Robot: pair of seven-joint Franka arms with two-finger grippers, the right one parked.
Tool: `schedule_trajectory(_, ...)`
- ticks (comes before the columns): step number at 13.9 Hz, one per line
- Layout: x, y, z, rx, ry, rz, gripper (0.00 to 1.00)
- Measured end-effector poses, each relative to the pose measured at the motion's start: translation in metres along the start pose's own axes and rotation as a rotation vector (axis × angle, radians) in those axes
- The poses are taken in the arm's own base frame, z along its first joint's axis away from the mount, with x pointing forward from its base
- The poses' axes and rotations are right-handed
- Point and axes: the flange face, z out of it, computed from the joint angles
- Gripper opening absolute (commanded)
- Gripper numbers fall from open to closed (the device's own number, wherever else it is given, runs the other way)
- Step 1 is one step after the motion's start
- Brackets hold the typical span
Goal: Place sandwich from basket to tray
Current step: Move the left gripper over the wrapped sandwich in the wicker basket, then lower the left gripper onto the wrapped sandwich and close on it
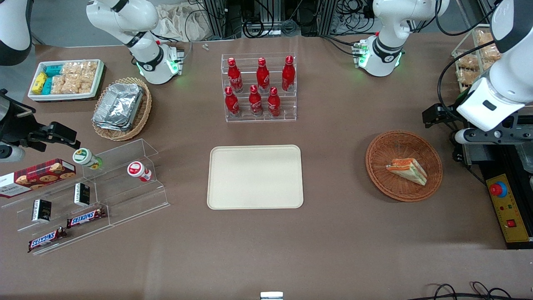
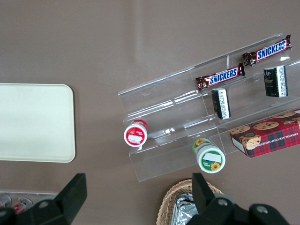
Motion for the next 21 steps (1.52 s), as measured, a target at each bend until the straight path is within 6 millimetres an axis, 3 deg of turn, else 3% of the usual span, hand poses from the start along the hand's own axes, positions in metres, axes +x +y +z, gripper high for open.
schedule_trajectory(5,-0.003,-0.005,0.001,0.014,-0.017,-0.041,1.0)
schedule_trajectory(10,0.008,-0.034,0.024,0.027,-0.07,-0.346,1.0)
schedule_trajectory(15,0.032,-0.056,0.102,0.031,-0.076,-0.62,1.0)
schedule_trajectory(21,0.025,-0.096,0.221,0.012,-0.067,-0.923,1.0)
